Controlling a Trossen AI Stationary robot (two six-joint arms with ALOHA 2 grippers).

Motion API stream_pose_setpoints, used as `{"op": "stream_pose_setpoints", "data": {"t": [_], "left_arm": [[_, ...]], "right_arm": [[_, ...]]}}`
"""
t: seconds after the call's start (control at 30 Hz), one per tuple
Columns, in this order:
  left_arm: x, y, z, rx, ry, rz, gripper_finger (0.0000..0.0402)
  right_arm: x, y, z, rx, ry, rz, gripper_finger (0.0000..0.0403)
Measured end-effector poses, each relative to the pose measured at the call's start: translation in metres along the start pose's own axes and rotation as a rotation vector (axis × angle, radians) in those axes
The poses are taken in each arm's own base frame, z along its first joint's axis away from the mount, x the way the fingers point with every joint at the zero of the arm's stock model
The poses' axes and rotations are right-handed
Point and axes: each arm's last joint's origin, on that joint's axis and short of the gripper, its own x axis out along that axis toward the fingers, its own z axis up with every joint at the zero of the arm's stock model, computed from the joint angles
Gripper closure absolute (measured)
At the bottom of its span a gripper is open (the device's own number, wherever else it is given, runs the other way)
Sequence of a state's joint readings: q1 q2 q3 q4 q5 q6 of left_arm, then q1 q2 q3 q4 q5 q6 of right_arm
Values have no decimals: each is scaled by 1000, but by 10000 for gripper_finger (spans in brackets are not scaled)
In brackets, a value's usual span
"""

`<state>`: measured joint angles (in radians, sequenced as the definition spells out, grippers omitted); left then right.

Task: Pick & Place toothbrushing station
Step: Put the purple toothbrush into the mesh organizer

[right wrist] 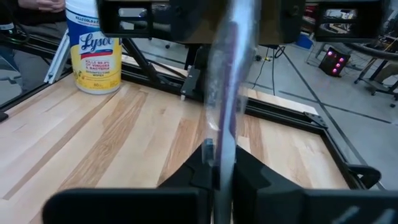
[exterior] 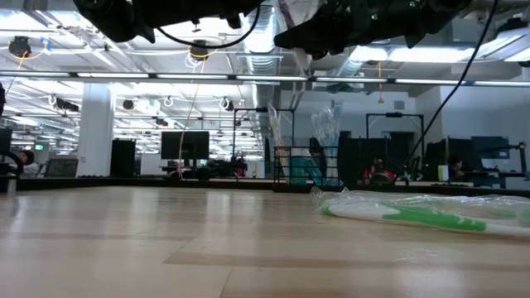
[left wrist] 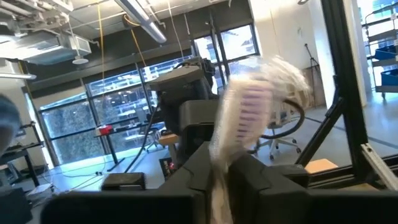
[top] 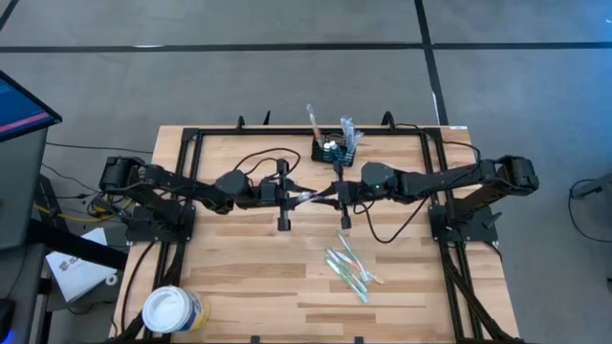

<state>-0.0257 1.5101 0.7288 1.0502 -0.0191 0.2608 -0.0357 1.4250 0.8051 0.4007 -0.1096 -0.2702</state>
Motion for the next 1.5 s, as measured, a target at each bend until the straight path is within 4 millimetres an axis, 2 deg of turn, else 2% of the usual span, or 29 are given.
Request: {"op": "stream_pose_setpoints", "data": {"t": [0.07,0.37,0.57,0.83,1.07,1.27,1.5], "left_arm": [[0,0,0,0,-1,0,391],[0,1,-2,1,18,3,393],[0,9,-7,-4,47,13,393],[-2,16,-12,1,81,25,393],[-2,23,-15,-15,105,38,393],[-3,32,-17,-11,108,61,392],[-6,45,-18,-1,124,103,392]], "right_arm": [[0,0,0,1,2,-2,379],[-1,-8,-4,14,17,-19,376],[-2,-13,-7,25,15,42,331],[-6,-33,-18,56,81,-2,263],[-8,-37,-23,70,121,-7,218],[-9,-37,-27,105,155,-5,196],[-12,-41,-35,144,231,-11,199]]}}
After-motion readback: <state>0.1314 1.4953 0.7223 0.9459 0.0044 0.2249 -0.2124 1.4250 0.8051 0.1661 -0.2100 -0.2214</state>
